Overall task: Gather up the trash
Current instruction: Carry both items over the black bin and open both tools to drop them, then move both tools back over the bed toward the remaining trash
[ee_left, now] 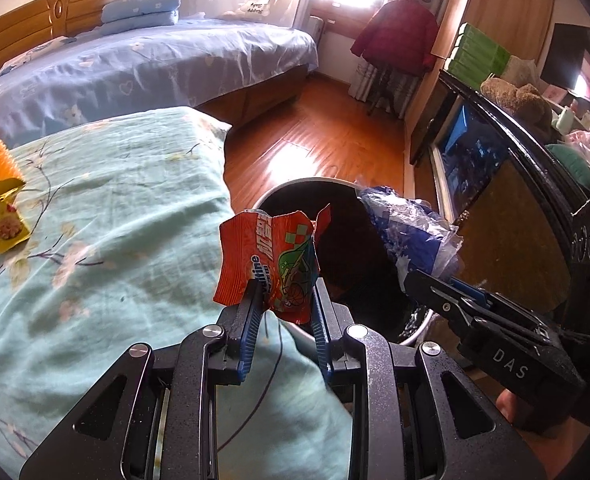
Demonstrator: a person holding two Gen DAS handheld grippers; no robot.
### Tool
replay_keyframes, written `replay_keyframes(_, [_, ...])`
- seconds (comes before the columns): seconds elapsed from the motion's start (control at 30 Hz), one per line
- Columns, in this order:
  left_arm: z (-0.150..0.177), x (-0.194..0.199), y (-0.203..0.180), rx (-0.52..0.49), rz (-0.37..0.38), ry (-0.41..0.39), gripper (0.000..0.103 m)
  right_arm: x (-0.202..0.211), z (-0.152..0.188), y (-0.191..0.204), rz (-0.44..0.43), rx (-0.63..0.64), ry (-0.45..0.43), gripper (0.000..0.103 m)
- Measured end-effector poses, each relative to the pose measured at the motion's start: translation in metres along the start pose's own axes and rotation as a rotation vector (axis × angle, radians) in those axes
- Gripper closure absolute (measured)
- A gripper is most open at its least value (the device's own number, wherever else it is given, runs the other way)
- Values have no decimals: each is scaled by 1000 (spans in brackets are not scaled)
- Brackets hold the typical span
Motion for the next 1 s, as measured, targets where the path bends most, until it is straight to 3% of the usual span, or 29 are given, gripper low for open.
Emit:
replay_keyframes(0.43, [-9, -15, -7, -10, -1, 20, 79, -9, -8, -12, 6, -15, 17, 67])
replay_keyframes(0.53, [-9, -17, -7, -8, -1, 23, 72, -9, -11, -14, 9, -20, 15, 65])
replay_keyframes(0.63, [-9, -15, -5, -1, 1, 20, 53, -8, -14, -17, 2, -36, 11, 58])
replay_keyframes(0.67, [-9, -13, -5, 1, 1, 12, 51, -8, -14, -18, 1, -40, 9, 54])
replay_keyframes(1.0, [20, 12, 23, 53, -25, 2, 45, 3, -5, -2, -41, -45, -3, 27])
Point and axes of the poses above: each gripper's, at about its wrist camera, not at the fingertips, and x roughly against the way its jaws point, y to its left, z to its underside, the point moved 6 cm from there along -x, roughly the way its jaws point, and after that the axes turned 3 degrees about z, right-handed, at the moved point
